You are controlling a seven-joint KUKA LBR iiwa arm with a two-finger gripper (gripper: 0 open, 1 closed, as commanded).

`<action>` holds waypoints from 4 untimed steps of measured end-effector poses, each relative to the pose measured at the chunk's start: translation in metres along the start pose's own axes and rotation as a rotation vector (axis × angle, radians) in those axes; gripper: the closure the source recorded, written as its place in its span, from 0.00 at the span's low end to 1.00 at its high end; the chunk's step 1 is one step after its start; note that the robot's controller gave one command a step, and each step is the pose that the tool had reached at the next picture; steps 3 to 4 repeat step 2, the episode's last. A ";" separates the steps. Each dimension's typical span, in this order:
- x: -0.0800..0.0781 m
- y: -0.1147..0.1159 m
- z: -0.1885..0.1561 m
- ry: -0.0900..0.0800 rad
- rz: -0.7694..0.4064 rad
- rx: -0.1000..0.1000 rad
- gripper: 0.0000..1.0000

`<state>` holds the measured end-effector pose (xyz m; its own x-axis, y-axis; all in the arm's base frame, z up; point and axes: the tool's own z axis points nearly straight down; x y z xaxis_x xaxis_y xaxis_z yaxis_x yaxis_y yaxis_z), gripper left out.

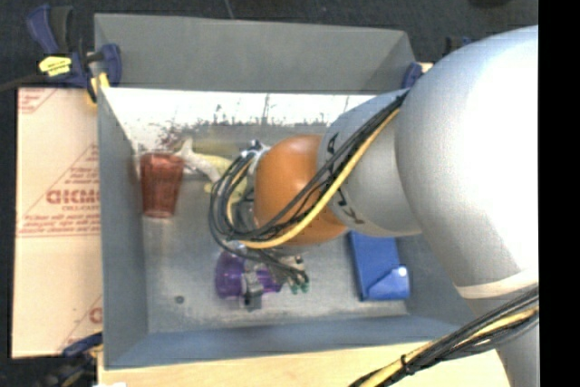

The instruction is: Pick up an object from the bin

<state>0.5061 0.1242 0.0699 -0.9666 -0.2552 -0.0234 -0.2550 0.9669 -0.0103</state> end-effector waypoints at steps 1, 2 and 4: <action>0.009 0.000 -0.064 0.006 -0.011 0.000 1.00; 0.002 -0.020 -0.146 0.004 0.006 0.001 1.00; 0.002 -0.020 -0.146 0.004 0.006 0.001 1.00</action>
Offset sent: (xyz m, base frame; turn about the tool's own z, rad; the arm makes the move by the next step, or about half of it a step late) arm 0.0004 -0.0211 0.1510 0.0066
